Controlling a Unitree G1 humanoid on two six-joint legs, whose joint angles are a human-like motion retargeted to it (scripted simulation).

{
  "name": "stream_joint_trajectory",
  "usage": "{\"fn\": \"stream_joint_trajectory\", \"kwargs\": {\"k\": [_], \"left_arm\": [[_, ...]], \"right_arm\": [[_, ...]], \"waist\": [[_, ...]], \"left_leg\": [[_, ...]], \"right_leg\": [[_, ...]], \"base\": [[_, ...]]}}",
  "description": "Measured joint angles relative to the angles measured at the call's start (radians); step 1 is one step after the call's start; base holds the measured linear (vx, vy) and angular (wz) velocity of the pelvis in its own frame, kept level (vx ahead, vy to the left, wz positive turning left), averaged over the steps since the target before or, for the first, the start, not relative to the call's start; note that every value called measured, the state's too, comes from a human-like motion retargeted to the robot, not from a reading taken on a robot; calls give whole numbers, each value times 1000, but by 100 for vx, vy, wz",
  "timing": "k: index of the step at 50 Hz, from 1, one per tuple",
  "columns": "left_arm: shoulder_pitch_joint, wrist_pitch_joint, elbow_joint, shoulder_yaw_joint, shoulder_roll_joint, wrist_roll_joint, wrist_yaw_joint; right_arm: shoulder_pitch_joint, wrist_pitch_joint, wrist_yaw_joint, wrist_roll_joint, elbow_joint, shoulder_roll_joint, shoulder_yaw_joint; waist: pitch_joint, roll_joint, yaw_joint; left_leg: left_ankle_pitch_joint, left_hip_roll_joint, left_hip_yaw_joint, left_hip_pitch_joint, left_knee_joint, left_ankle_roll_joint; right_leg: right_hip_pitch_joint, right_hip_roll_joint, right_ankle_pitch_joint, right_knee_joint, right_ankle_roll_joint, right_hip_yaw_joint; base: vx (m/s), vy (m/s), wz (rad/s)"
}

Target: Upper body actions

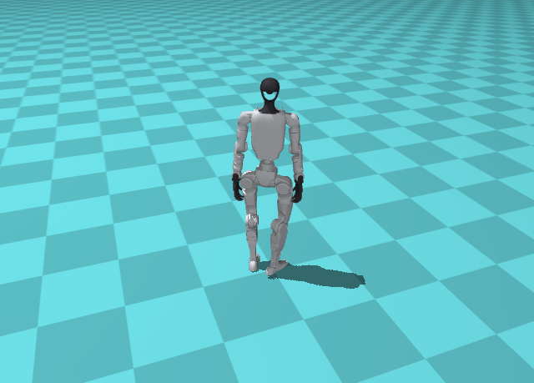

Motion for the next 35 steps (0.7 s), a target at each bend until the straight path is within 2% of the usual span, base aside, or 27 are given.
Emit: {"fn": "stream_joint_trajectory", "kwargs": {"k": [3,7,11,17,20,23,25,28,30,33,35], "left_arm": [[8,-31,-17,-5,-13,-16,7],[49,-40,-45,26,-32,9,-4],[47,-32,-28,26,-21,1,4],[55,-21,-15,63,-14,-24,7],[63,-26,-28,75,-19,-32,11],[72,-33,-37,75,-20,-41,20],[70,-38,-39,73,-18,-49,22],[69,-43,-35,59,-12,-63,17],[72,-36,-28,41,-5,-62,8],[64,-15,-31,44,27,-32,2],[58,-12,-41,50,44,-1,18]], "right_arm": [[10,-10,-23,-17,-9,9,8],[21,-5,-32,-54,9,6,52],[10,3,-21,-54,9,15,62],[-3,-8,-25,-78,-9,18,77],[-14,-14,-13,-81,-28,14,74],[-19,-29,-7,-88,-55,11,76],[-33,-36,0,-96,-76,7,79],[-64,-45,13,-104,-111,-2,95],[-81,-50,20,-97,-127,-5,120],[-108,-60,14,-61,-132,10,175],[-120,-74,19,-40,-126,11,182]], "waist": [[4,17,-41],[-53,25,-93],[-42,14,-114],[-43,-15,-83],[-27,-33,-20],[-7,-41,33],[11,-38,38],[24,-27,-46],[21,-6,-132],[40,10,-238],[58,18,-250]], "left_leg": [[7,6,-42,26,-19,-4],[-8,14,-45,22,-20,-16],[-37,14,-29,40,4,-17],[-65,15,-2,40,89,3],[-54,-24,-141,29,122,12],[-42,-71,-370,46,110,-42],[-58,-64,-420,72,82,-86],[-107,-21,-211,90,17,-14],[-109,-23,-160,102,-15,12],[-120,35,-25,87,-11,1],[-137,66,85,104,-20,-5]], "right_leg": [[39,14,9,-30,14,-41],[32,31,14,-53,13,-40],[34,39,23,-62,1,-21],[-10,7,37,-16,26,143],[-51,10,59,5,31,298],[-89,37,95,13,31,441],[-118,60,132,17,38,515],[-162,82,188,-6,46,554],[-194,99,197,-25,35,527],[-218,55,91,-37,-27,289],[-224,34,9,-29,-56,145]], "base": [[2,-9,56],[17,-3,0],[1,-4,-23],[6,3,-128],[-1,6,-250],[-6,10,-288],[-20,9,-267],[-36,11,-214],[-44,13,-209],[-61,8,-280],[-61,9,-360]]}}
